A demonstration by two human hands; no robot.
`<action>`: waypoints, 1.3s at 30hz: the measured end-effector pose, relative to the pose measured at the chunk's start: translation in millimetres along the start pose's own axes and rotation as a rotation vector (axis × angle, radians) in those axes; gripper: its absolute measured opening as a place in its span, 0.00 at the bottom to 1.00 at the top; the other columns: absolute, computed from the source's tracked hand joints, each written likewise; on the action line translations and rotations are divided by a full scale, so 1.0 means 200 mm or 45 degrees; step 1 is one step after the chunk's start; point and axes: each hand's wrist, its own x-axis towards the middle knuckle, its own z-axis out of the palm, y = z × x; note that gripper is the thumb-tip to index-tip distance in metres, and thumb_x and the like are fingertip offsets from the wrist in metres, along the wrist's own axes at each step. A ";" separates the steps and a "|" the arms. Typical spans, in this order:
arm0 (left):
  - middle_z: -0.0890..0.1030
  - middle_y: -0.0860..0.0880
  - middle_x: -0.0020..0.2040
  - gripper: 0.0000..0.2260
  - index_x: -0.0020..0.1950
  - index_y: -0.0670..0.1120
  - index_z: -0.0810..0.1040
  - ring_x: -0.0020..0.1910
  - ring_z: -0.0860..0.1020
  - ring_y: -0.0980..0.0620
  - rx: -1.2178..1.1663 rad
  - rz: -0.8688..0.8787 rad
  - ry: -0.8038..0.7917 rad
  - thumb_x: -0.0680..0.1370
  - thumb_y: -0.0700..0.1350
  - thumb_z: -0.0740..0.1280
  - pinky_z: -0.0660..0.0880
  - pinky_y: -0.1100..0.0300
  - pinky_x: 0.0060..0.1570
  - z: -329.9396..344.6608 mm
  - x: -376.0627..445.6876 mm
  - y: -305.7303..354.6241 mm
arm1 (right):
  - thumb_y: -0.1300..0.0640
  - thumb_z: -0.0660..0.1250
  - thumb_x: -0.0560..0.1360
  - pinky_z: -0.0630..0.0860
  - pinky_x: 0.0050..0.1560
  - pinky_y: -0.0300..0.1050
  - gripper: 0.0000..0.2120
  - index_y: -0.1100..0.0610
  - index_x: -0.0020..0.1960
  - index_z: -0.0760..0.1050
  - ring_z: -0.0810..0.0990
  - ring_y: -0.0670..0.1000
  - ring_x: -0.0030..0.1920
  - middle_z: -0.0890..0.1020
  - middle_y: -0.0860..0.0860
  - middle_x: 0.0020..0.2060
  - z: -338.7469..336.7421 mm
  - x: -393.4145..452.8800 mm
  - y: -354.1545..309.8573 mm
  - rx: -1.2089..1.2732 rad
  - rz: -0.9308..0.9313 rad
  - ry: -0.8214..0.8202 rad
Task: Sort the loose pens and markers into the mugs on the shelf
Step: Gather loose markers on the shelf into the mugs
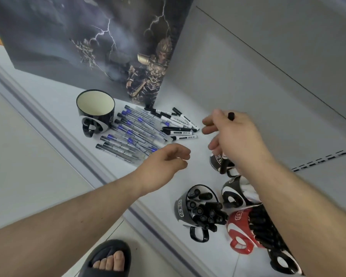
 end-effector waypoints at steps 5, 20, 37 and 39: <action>0.75 0.54 0.39 0.04 0.52 0.47 0.71 0.36 0.74 0.56 -0.052 0.033 -0.073 0.79 0.42 0.64 0.74 0.59 0.43 0.04 0.00 0.09 | 0.47 0.59 0.81 0.75 0.40 0.48 0.19 0.60 0.44 0.80 0.76 0.52 0.35 0.84 0.56 0.44 0.27 0.09 -0.07 0.282 0.255 -0.302; 0.71 0.49 0.29 0.07 0.51 0.45 0.79 0.24 0.67 0.52 -0.191 -0.326 0.323 0.80 0.39 0.61 0.69 0.59 0.29 -0.51 0.08 -0.11 | 0.53 0.71 0.68 0.62 0.70 0.52 0.41 0.53 0.76 0.57 0.59 0.56 0.74 0.62 0.51 0.75 0.59 0.81 0.43 -1.219 -0.092 -0.473; 0.84 0.48 0.39 0.14 0.47 0.44 0.81 0.33 0.80 0.50 -0.321 -0.390 0.294 0.75 0.30 0.58 0.76 0.59 0.35 -0.56 0.19 -0.14 | 0.69 0.59 0.70 0.47 0.77 0.57 0.48 0.47 0.79 0.35 0.43 0.57 0.79 0.42 0.50 0.80 0.78 1.08 0.31 -1.364 -0.128 -0.787; 0.85 0.47 0.41 0.15 0.49 0.43 0.80 0.33 0.80 0.51 -0.326 -0.394 0.310 0.74 0.30 0.58 0.75 0.61 0.33 -0.58 0.18 -0.14 | 0.66 0.64 0.70 0.55 0.76 0.58 0.51 0.46 0.79 0.33 0.57 0.59 0.75 0.52 0.51 0.79 0.75 1.07 0.33 -1.365 -0.044 -0.863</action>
